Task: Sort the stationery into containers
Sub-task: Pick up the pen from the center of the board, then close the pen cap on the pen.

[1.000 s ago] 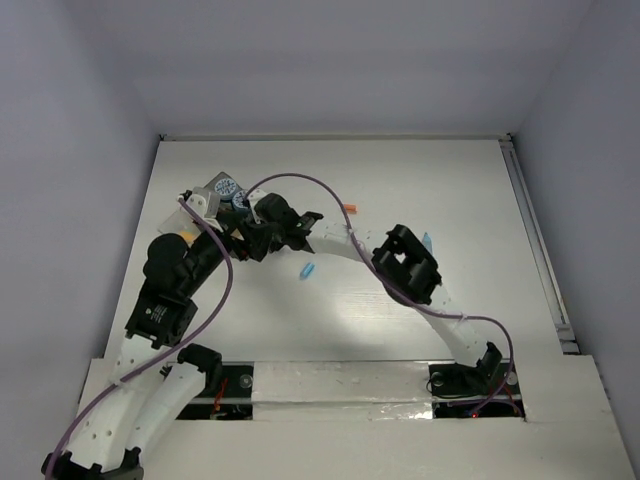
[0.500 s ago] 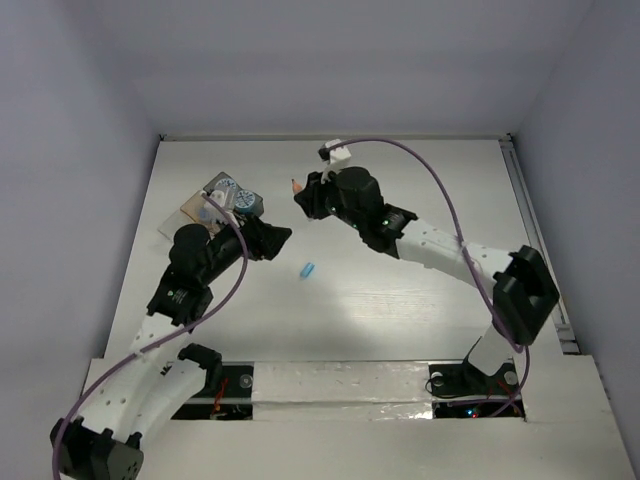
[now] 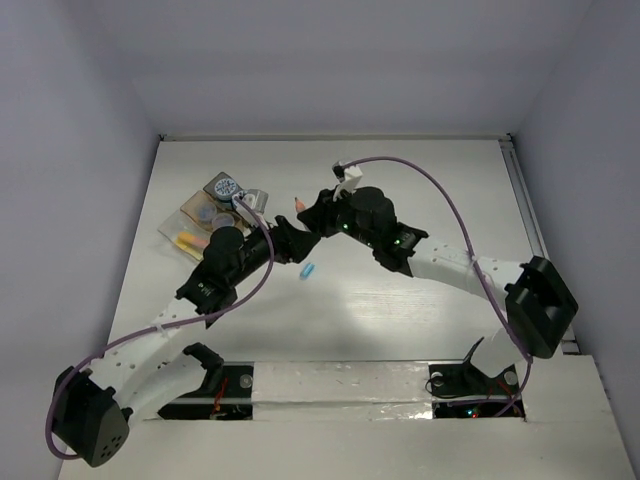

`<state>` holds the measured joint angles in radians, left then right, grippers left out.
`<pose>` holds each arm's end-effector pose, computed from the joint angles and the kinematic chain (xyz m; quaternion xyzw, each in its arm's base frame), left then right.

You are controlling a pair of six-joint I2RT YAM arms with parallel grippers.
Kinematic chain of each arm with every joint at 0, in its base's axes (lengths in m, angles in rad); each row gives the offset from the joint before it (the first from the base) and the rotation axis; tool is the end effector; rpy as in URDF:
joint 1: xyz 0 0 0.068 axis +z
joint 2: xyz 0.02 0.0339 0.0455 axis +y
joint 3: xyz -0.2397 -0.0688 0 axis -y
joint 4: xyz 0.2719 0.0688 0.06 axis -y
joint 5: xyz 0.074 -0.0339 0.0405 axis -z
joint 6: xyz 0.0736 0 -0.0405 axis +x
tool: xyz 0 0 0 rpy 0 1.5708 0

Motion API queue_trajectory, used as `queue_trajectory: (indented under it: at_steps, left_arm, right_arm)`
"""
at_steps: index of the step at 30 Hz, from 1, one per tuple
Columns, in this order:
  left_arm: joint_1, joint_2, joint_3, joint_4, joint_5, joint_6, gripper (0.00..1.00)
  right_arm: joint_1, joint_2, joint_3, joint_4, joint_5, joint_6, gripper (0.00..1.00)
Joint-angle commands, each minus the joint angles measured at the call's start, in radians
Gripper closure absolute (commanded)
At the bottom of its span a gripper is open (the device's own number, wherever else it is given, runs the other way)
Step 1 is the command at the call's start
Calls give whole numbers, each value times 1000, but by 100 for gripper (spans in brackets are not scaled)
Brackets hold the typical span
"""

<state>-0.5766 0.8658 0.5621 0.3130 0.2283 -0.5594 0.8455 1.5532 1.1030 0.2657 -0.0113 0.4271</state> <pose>0.2321 -0.1708 0.2734 0.0869 0.6985 -0.4472 0.5518 0.2858 0.3237 0.2618 -0.1633 0.7517 0.3832 0.5113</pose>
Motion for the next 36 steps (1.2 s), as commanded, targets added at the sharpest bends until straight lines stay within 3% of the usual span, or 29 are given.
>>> queue_trajectory:
  at_steps: [1, 6, 8, 15, 18, 28, 33, 35, 36]
  left_arm:
    - [-3, 35, -7, 136, -89, -8, 41]
    - [-3, 81, 5, 170, -106, -2, 46]
    - [-14, 94, 10, 179, -98, 1, 56]
    - [-66, 76, 12, 123, -147, 30, 71]
    - [-77, 55, -2, 92, -181, 30, 70]
    - [-77, 52, -13, 24, -248, 39, 48]
    - [-77, 72, 1, 41, -233, 44, 54]
    - [-77, 62, -2, 38, -233, 44, 66]
    - [-77, 55, -4, 34, -233, 44, 67]
  right_arm:
    - [7, -76, -29, 121, -44, 39, 100]
    - [7, -110, -72, 161, -67, 71, 100]
    - [7, -113, -80, 173, -58, 76, 100]
    - [7, -113, -57, 161, -1, 75, 100]
    - [7, -120, -48, 159, 4, 70, 100]
    - [7, -177, -66, 150, 5, 65, 100]
    - [7, -203, -88, 153, 37, 70, 100]
    - [7, -217, -94, 141, 65, 59, 100]
    - [7, -217, -94, 136, 76, 59, 100]
